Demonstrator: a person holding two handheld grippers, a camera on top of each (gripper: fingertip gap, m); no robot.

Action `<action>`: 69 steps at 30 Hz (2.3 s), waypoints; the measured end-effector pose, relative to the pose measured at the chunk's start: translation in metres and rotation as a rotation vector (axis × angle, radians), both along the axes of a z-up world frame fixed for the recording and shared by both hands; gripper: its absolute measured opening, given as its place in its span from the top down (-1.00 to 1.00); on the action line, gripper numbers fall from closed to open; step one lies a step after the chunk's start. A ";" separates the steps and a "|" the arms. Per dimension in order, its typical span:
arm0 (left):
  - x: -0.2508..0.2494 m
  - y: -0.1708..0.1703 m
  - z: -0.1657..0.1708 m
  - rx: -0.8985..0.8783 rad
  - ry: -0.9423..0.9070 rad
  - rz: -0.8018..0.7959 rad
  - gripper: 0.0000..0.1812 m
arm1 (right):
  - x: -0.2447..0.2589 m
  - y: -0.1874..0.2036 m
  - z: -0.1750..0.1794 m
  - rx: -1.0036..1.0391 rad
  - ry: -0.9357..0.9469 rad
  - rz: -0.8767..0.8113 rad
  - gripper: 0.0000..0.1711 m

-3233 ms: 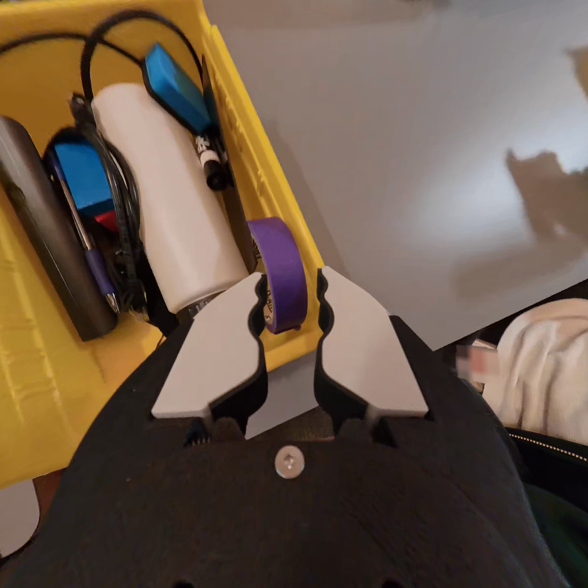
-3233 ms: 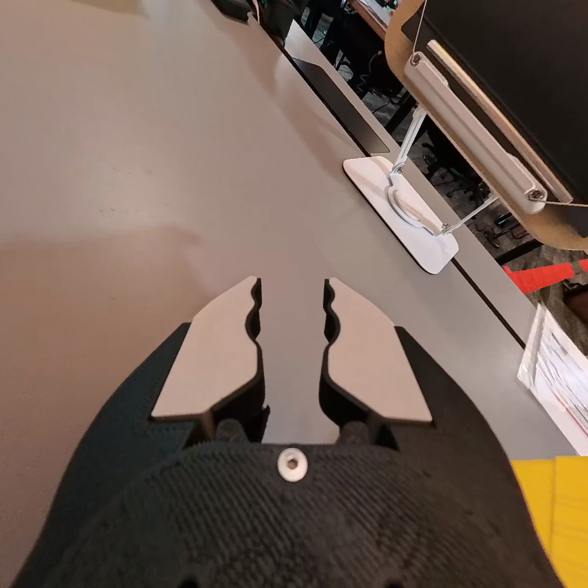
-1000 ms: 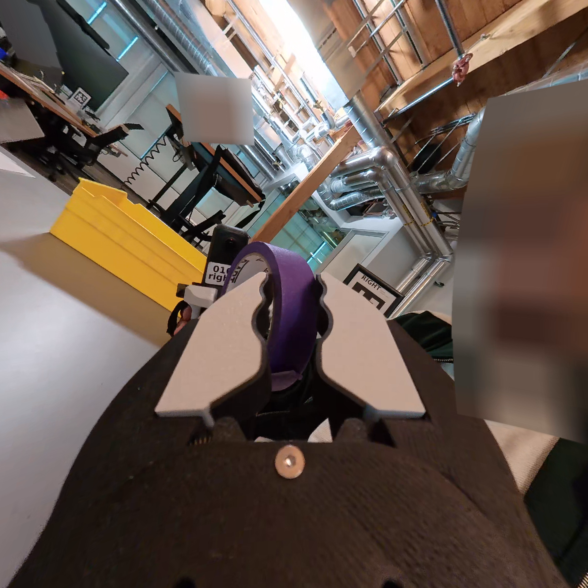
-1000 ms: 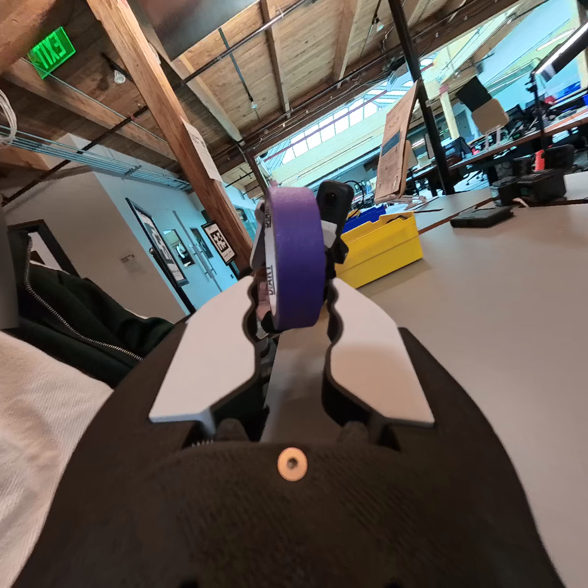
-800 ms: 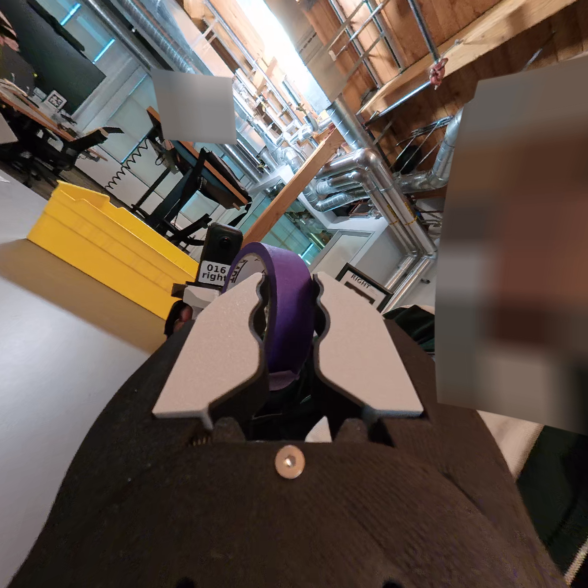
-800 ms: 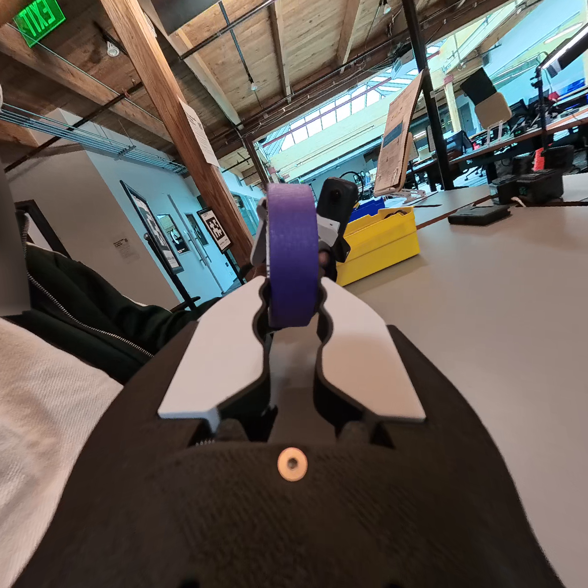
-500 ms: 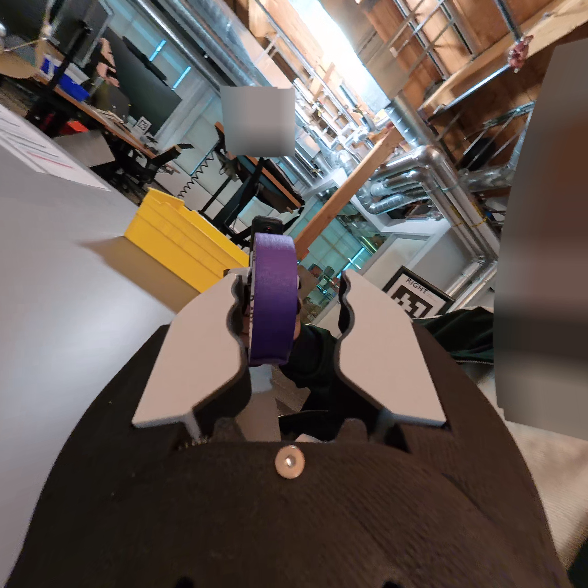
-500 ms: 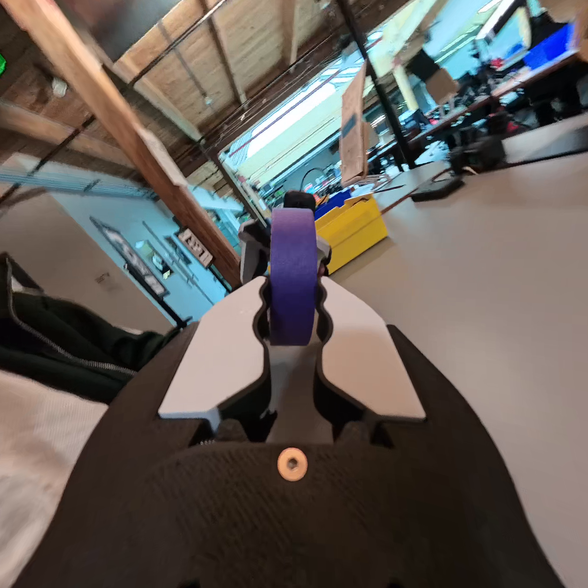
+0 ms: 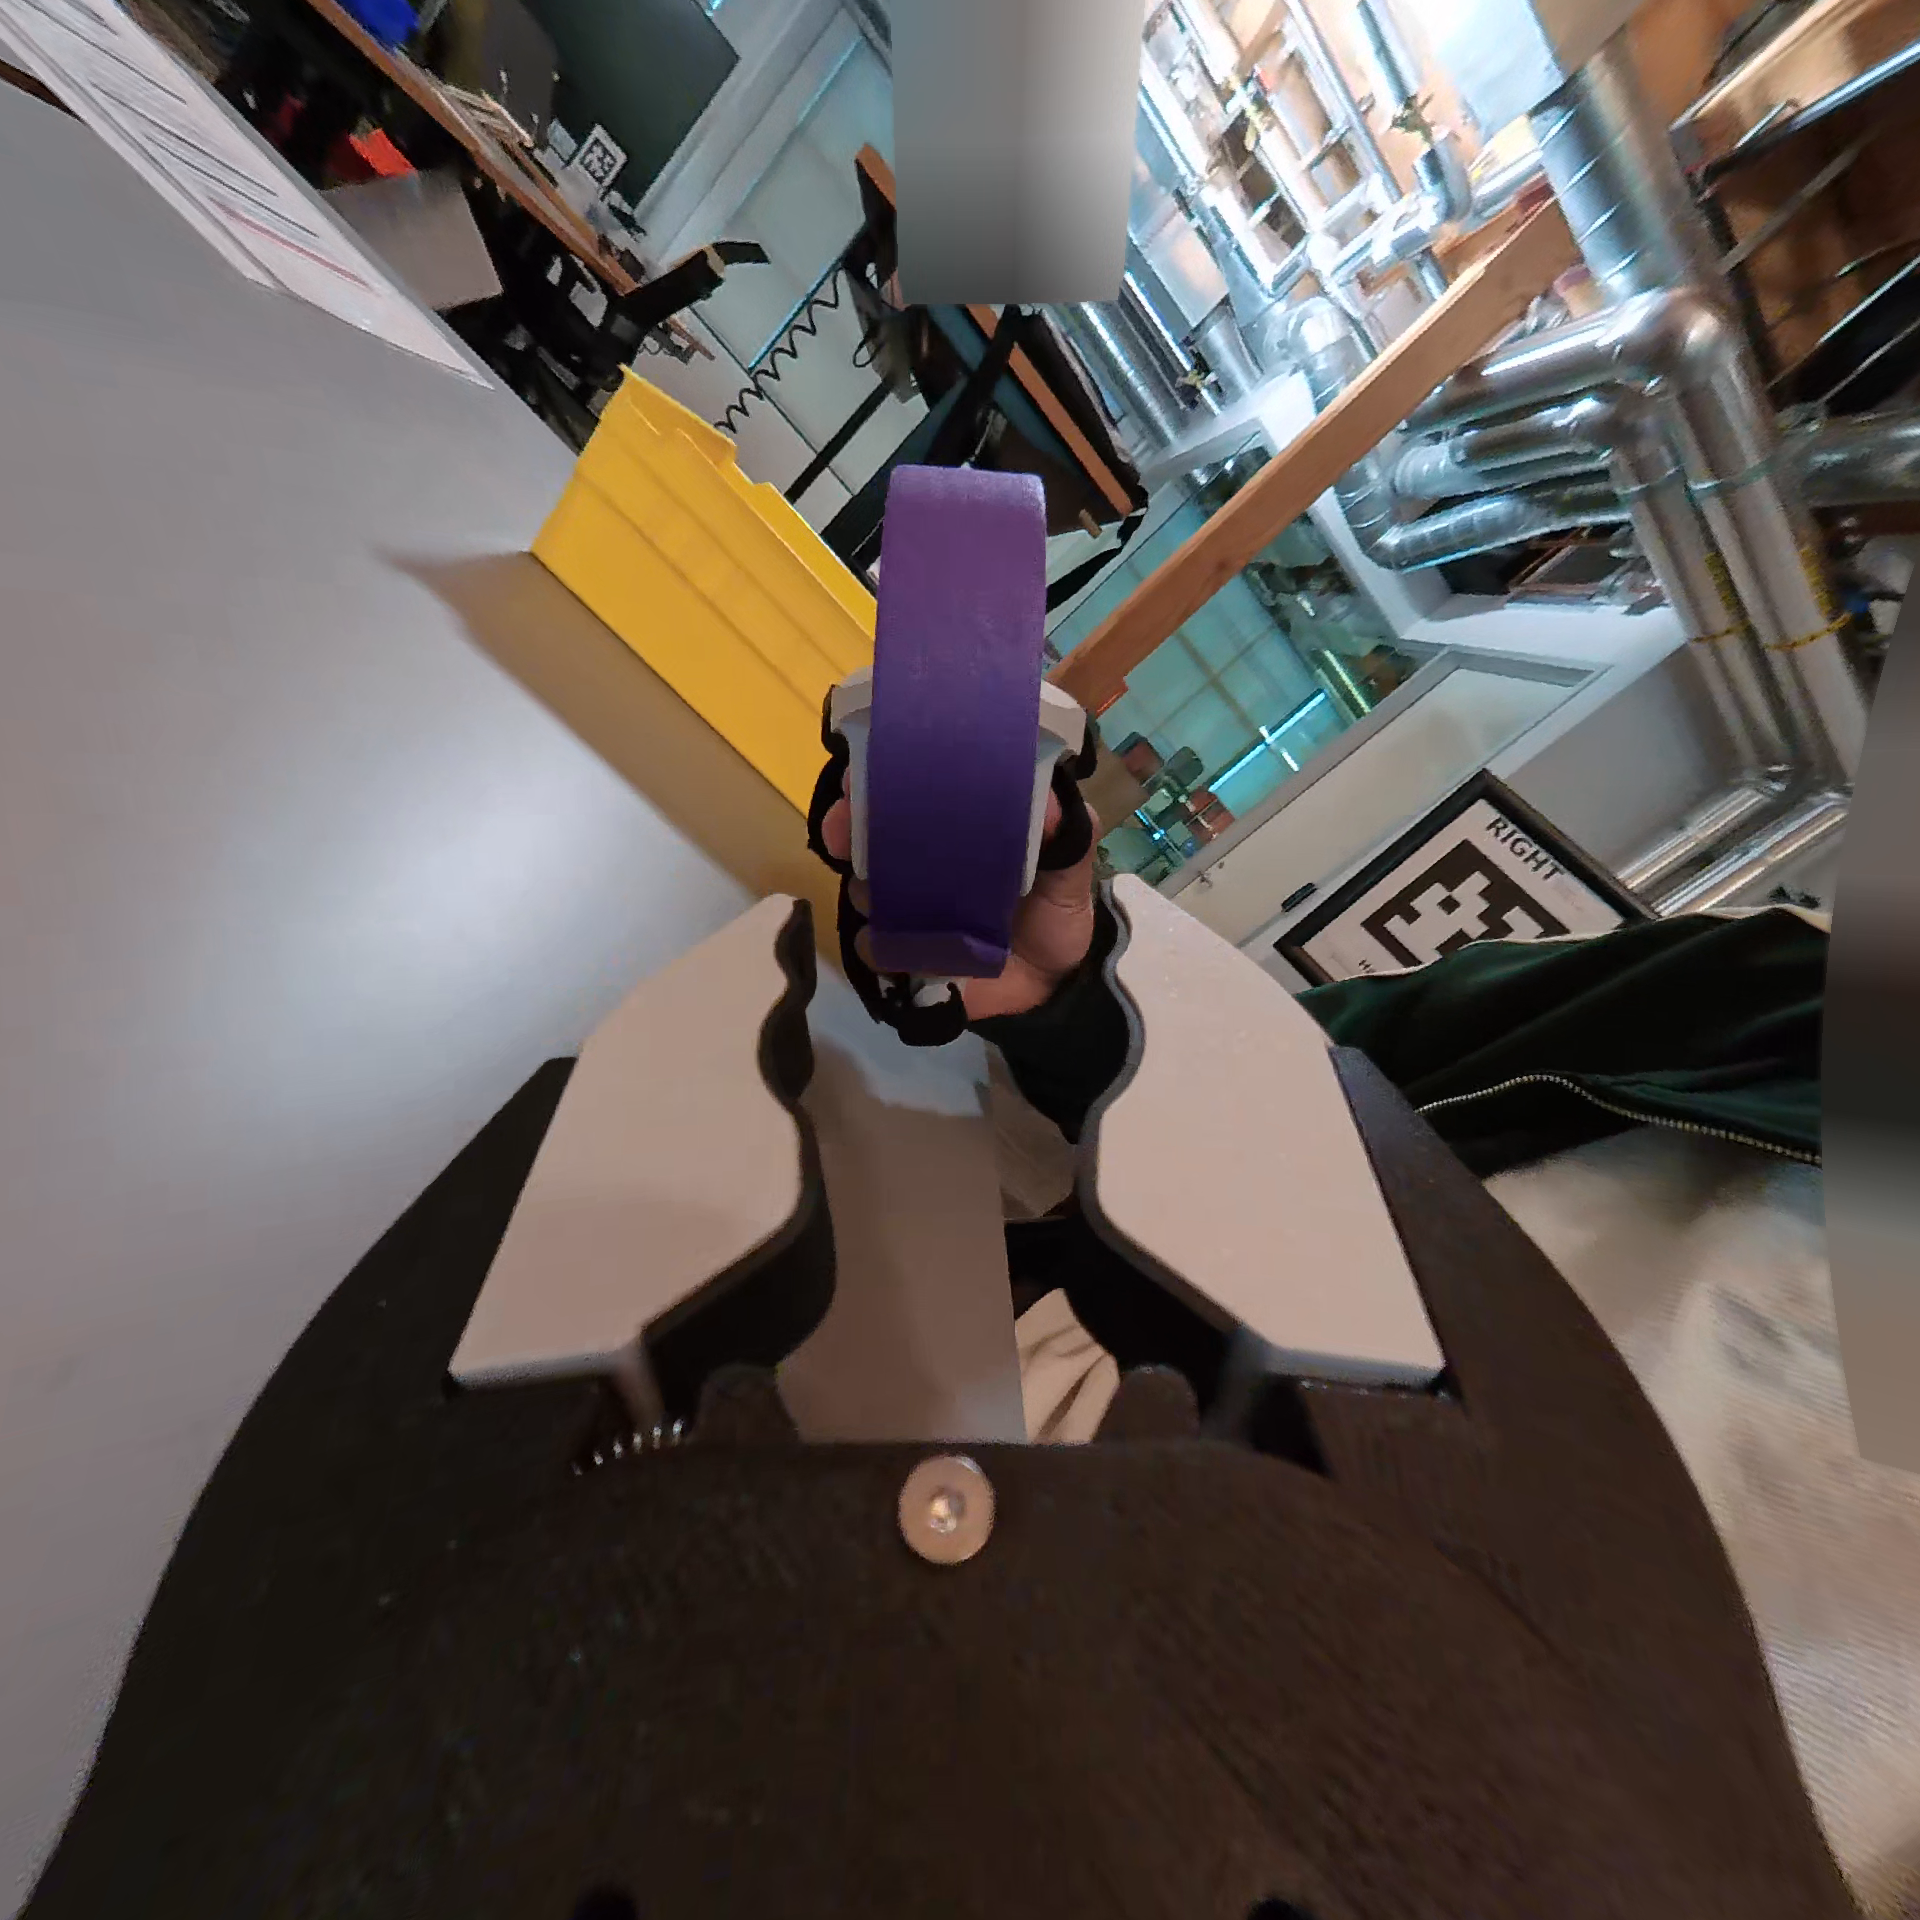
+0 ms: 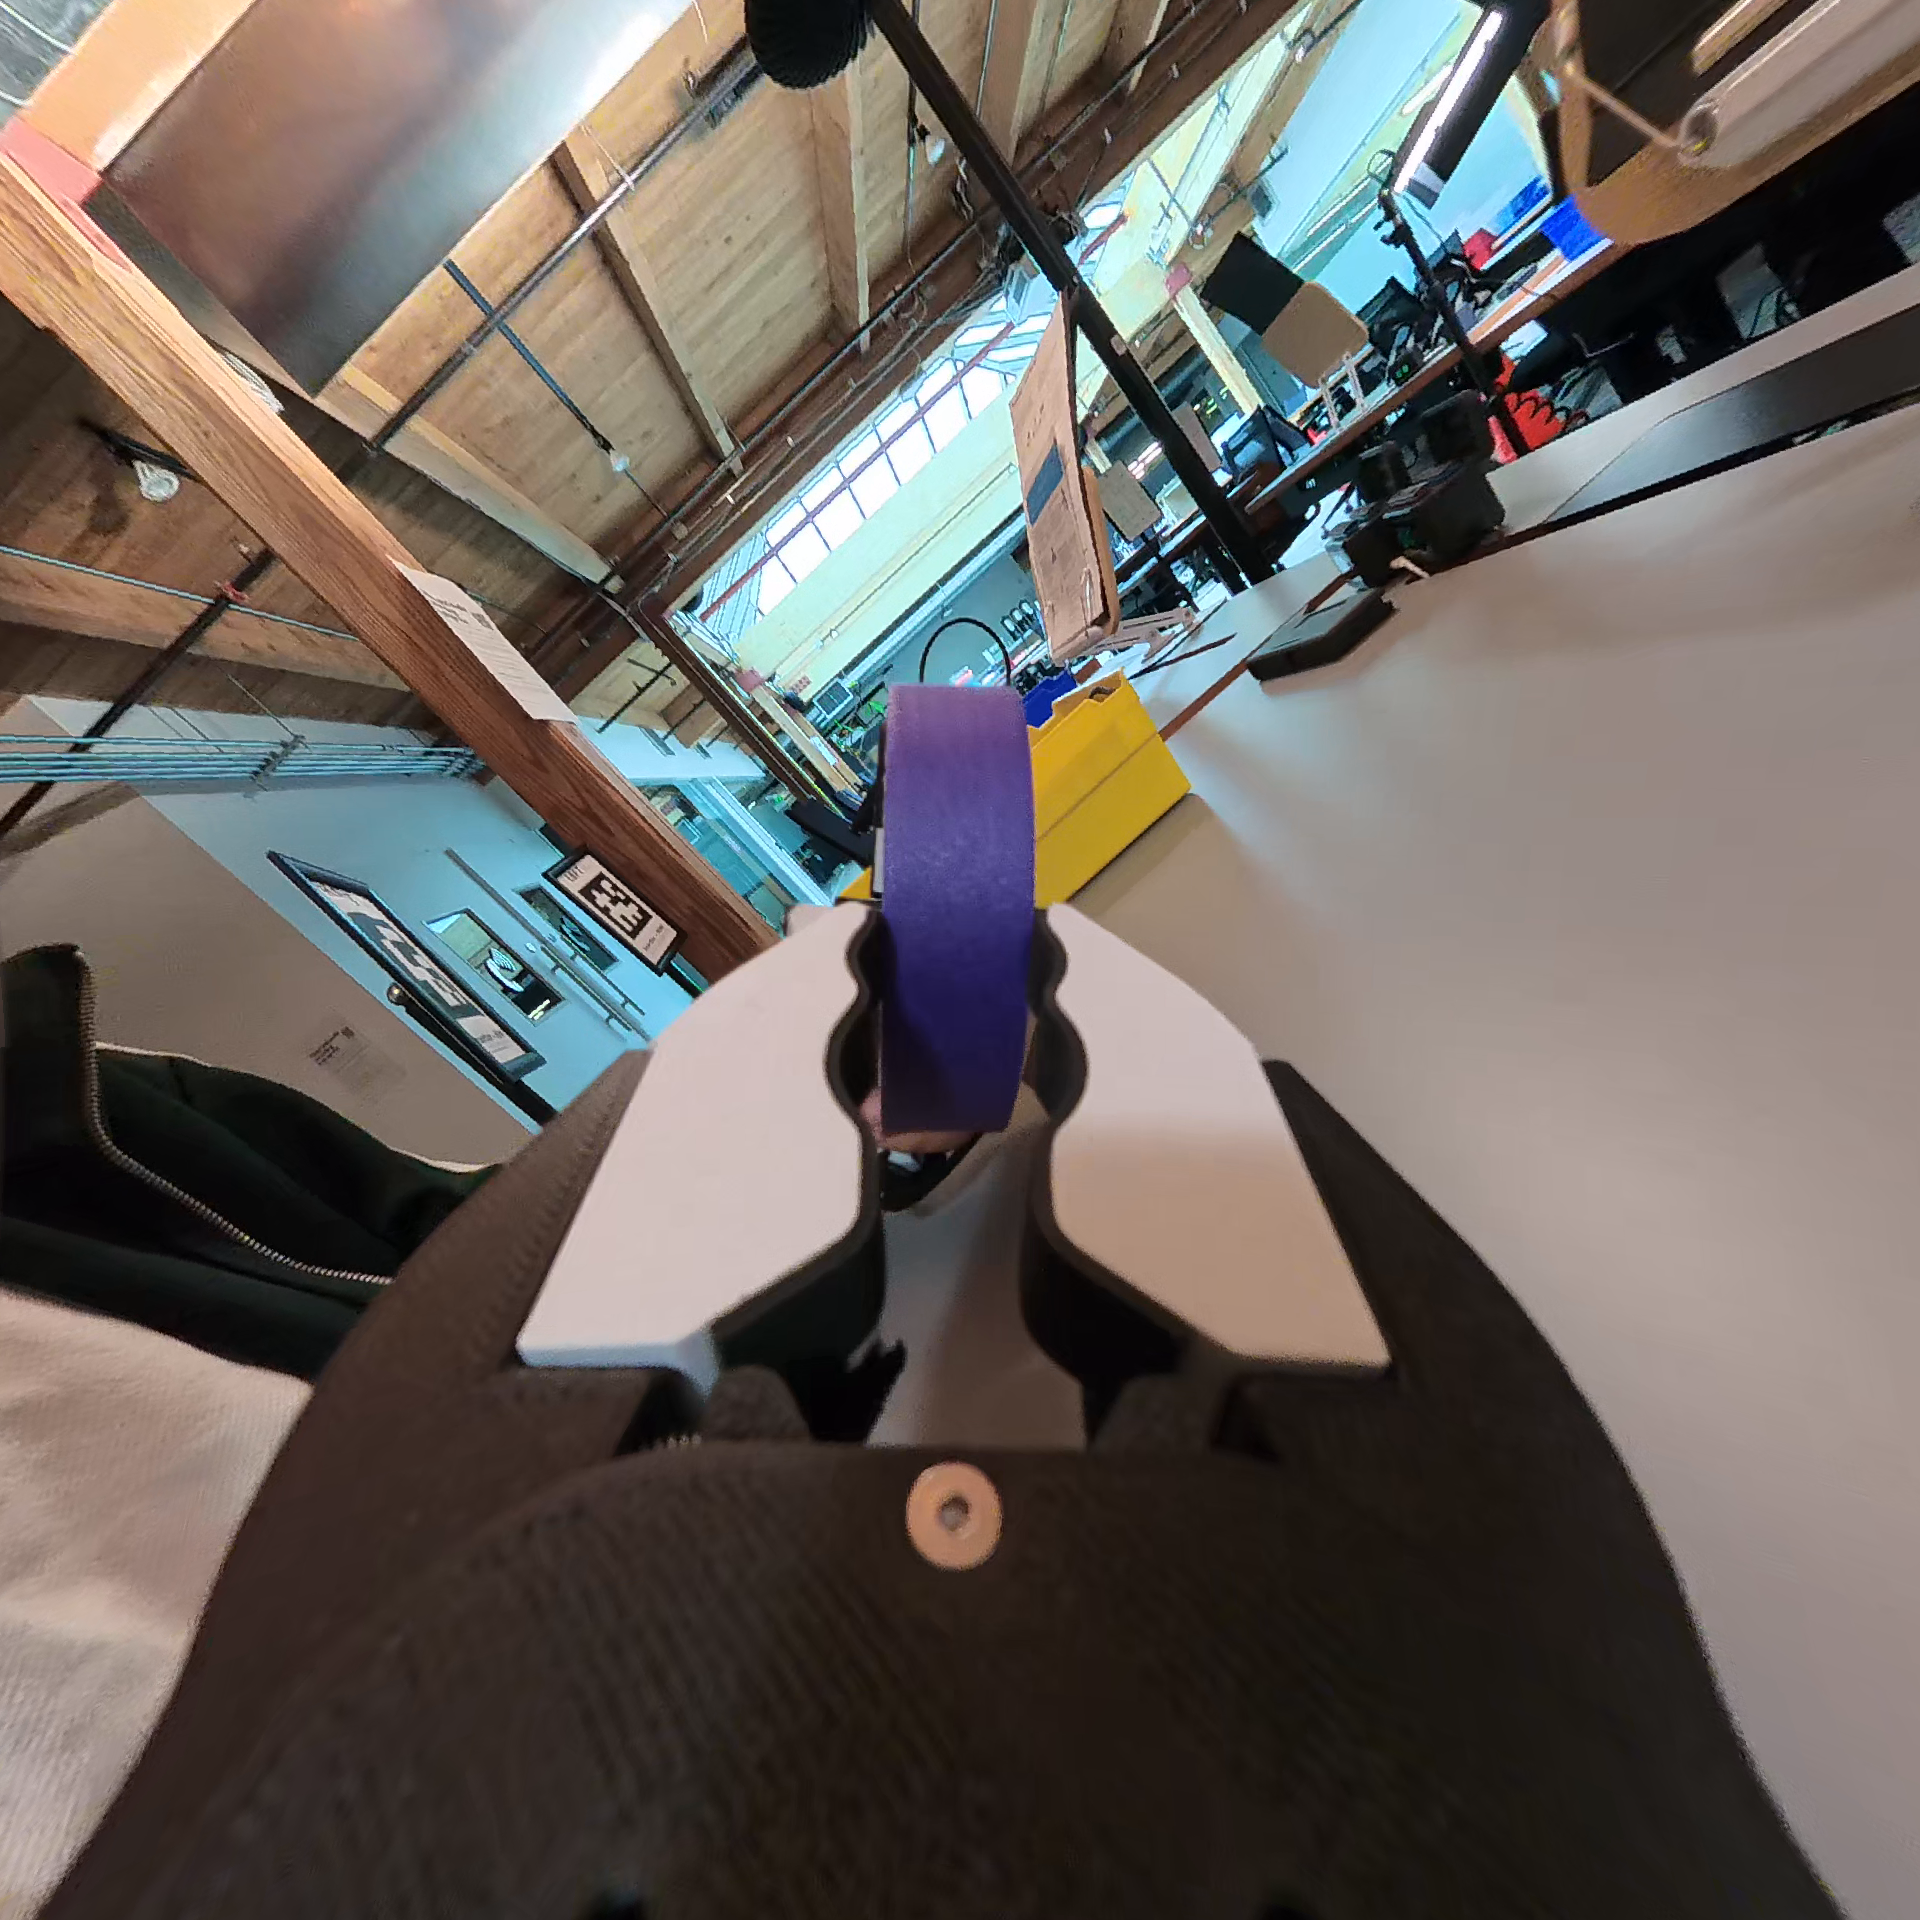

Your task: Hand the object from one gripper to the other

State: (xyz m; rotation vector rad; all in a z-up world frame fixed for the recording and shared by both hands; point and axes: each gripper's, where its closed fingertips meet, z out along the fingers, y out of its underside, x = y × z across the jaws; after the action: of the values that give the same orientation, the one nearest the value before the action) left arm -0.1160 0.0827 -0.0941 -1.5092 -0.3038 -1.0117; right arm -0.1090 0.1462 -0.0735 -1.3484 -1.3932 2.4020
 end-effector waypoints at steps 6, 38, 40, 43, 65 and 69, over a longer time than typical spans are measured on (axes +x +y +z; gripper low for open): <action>0.002 0.003 -0.011 -0.038 -0.026 -0.010 0.62 | -0.001 -0.011 -0.004 0.066 -0.001 -0.002 0.68; -0.054 -0.018 -0.005 -0.039 0.065 0.292 0.67 | -0.012 -0.003 -0.014 0.632 0.185 -0.306 0.31; -0.052 -0.017 -0.007 -0.063 0.102 0.289 0.67 | -0.012 -0.008 -0.017 0.725 0.212 -0.309 0.32; -0.049 -0.014 -0.012 -0.097 0.118 0.282 0.67 | -0.010 -0.014 -0.019 0.836 0.259 -0.316 0.35; -0.008 0.009 -0.034 -0.277 0.238 0.211 0.65 | -0.008 -0.041 -0.089 2.139 0.503 -0.202 0.65; -0.002 0.012 -0.035 -0.283 0.252 0.199 0.66 | -0.010 -0.036 -0.090 2.169 0.470 -0.215 0.81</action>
State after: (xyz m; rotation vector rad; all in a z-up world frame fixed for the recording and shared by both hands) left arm -0.1182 0.0945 -0.1292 -1.8014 -0.4210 -0.6307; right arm -0.1185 0.1103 -0.1638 -0.1424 -1.9799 0.0679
